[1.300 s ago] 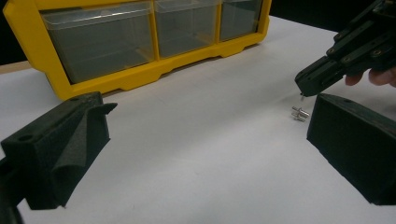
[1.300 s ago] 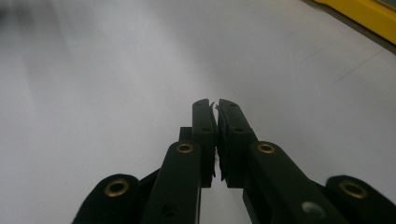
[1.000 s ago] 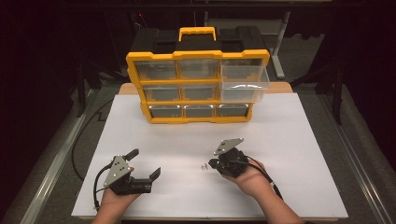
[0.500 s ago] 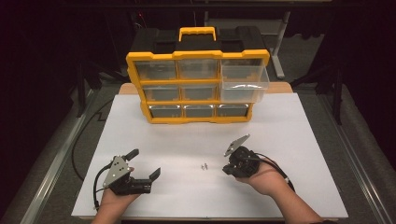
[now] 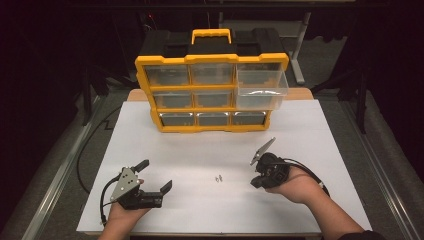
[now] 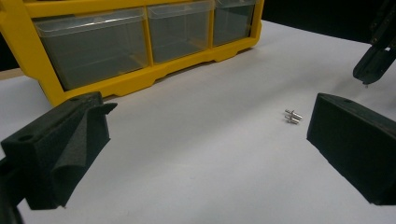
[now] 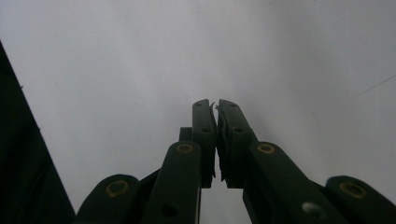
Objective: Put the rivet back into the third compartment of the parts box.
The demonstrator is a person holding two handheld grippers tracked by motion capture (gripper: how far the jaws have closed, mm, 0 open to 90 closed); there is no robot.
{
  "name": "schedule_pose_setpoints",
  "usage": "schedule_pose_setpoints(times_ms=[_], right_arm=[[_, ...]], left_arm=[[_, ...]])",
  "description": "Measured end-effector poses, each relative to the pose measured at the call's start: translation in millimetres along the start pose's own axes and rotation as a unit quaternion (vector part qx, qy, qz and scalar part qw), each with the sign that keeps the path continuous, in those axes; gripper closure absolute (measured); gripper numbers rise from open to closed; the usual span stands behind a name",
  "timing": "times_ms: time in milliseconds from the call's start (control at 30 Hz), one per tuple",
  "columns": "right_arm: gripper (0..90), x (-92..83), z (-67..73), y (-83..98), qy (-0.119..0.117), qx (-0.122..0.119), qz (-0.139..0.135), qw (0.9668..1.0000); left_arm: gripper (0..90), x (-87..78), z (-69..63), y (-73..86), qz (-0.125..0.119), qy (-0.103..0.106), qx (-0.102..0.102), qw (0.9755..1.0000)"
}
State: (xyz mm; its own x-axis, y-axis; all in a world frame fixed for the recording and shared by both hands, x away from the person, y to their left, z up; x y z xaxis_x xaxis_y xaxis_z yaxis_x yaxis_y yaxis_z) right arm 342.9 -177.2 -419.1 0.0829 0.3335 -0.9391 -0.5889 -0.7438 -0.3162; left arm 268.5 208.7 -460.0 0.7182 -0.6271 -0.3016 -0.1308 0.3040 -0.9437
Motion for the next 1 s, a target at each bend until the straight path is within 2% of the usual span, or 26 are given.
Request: schedule_pose_setpoints(times_ms=[100,467,700,1000], right_arm=[[87.6,-4.5,-0.4,-0.8,-0.003,-0.002,0.009,1.0],[87.6,-44.1,-5.2,-10.9,-0.021,-0.011,0.034,0.9991],[87.6,-65.5,-3.6,-20.4,-0.019,-0.027,0.045,0.9984],[87.5,-92.0,-3.6,-29.7,-0.019,-0.035,0.056,0.9976]], left_arm=[[0.4,0.3,0.0,0.0,0.0,0.0,-0.001,1.0],[0.4,0.3,0.5,0.1,0.0,0.0,0.0,1.0],[0.4,0.2,0.6,0.0,-0.002,0.0,-0.001,1.0],[0.4,0.6,0.1,0.1,-0.005,0.002,-0.004,1.0]])
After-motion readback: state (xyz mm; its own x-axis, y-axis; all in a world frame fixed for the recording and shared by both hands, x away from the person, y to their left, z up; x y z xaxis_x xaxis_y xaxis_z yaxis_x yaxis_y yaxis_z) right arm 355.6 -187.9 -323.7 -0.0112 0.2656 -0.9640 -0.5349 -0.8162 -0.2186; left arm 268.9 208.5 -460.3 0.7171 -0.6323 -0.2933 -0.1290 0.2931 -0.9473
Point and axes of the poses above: each handheld gripper's, and its own axes: x roughly forward along the jaws, y roughly out of its underside, z roughly to its left, the point moved 1 cm from there along x, roughly forward along the jaws, and after that the axes turned 9 degrees about x, right-handed, at the moved point
